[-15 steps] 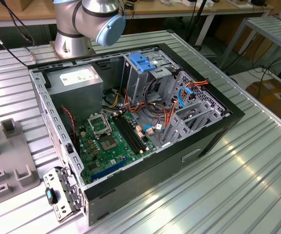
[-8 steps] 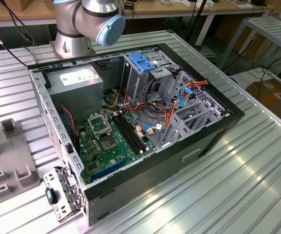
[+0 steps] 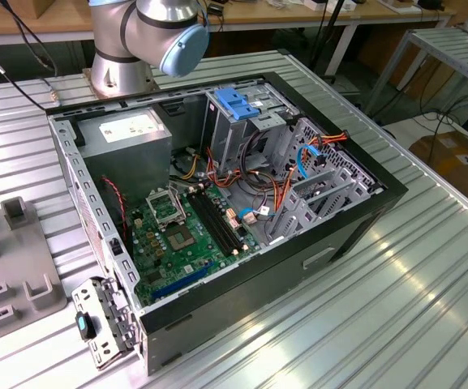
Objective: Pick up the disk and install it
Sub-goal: 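Pick up the disk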
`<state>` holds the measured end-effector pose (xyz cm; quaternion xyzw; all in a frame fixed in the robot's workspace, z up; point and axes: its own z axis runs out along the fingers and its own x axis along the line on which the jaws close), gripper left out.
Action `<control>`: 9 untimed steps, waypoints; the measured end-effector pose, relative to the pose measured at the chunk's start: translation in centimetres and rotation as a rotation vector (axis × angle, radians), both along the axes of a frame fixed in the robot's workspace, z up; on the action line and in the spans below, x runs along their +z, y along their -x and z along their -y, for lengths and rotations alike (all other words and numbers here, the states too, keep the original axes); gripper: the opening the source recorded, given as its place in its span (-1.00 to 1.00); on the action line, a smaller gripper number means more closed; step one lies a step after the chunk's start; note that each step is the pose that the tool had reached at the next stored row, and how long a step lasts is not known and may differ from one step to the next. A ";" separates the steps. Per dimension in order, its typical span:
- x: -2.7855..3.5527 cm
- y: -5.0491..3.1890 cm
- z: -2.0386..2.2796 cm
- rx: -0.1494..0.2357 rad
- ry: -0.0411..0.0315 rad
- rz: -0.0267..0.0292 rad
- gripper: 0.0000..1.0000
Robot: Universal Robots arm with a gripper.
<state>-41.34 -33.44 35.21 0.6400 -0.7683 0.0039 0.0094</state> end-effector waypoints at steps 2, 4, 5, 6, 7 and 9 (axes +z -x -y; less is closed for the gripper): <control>0.00 0.00 0.00 0.033 0.0000 0.0000 -0.79; 0.01 0.00 0.00 0.072 -0.0008 0.0003 -0.79; 0.01 0.00 0.00 0.098 -0.0017 0.0006 -0.79; 0.00 0.00 0.00 0.109 -0.0021 0.0008 -0.79; 0.00 0.00 0.00 0.117 -0.0021 0.0009 -0.79; 0.00 0.00 0.00 0.119 -0.0020 0.0009 -0.79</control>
